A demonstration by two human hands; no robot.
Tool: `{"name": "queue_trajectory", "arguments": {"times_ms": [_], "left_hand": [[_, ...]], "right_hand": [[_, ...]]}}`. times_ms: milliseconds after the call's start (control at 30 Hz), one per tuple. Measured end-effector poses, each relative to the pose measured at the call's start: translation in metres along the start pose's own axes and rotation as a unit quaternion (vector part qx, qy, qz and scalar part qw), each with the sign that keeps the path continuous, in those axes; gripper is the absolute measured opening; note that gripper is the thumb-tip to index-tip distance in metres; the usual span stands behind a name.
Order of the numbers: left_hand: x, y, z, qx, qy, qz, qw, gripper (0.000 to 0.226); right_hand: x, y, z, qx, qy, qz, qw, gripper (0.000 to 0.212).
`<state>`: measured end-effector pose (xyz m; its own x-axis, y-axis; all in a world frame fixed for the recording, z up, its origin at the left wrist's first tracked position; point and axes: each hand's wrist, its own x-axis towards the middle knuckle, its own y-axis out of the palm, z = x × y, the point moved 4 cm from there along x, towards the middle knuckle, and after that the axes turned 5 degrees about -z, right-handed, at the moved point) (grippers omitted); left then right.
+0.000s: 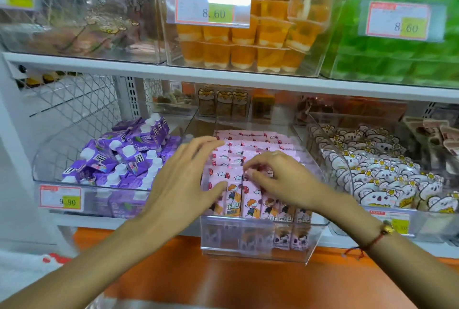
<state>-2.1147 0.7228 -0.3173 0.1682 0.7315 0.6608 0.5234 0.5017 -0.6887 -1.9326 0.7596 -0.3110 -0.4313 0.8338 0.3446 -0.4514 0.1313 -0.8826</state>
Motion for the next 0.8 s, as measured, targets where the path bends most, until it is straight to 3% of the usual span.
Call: {"name": "queue_trajectory", "arguments": {"times_ms": [100, 200, 267, 333, 400, 533, 700, 800], "left_hand": [[-0.011, -0.002, 0.017, -0.118, -0.151, -0.008, 0.981, 0.058], [-0.013, 0.003, 0.028, -0.198, -0.237, 0.026, 0.951, 0.035], [-0.012, 0.006, 0.026, -0.237, -0.244, 0.049, 0.939, 0.02], [-0.012, 0.006, 0.024, -0.254, -0.246, 0.059, 0.933, 0.019], [-0.011, 0.005, 0.024, -0.255, -0.254, 0.064, 0.931, 0.024], [-0.011, 0.002, 0.024, -0.263, -0.256, 0.062, 0.928, 0.024], [-0.01, 0.0, 0.023, -0.269, -0.261, 0.057, 0.925, 0.02], [-0.002, -0.007, 0.02, -0.232, -0.222, 0.023, 0.947, 0.028]], "right_hand": [[0.028, 0.002, 0.001, -0.023, 0.009, 0.004, 1.0, 0.021], [0.053, 0.011, 0.002, -0.044, 0.029, 0.08, 0.995, 0.017], [0.065, 0.016, 0.001, -0.044, 0.045, 0.138, 0.988, 0.014], [0.071, 0.02, 0.0, -0.03, 0.053, 0.163, 0.985, 0.011], [0.071, 0.021, 0.001, -0.006, 0.055, 0.136, 0.989, 0.008], [0.057, 0.02, -0.005, 0.108, 0.063, 0.001, 0.992, 0.013], [0.044, 0.022, -0.001, 0.113, 0.082, 0.0, 0.99, 0.013], [0.032, 0.003, 0.006, 0.091, 0.07, -0.03, 0.993, 0.02]]}}
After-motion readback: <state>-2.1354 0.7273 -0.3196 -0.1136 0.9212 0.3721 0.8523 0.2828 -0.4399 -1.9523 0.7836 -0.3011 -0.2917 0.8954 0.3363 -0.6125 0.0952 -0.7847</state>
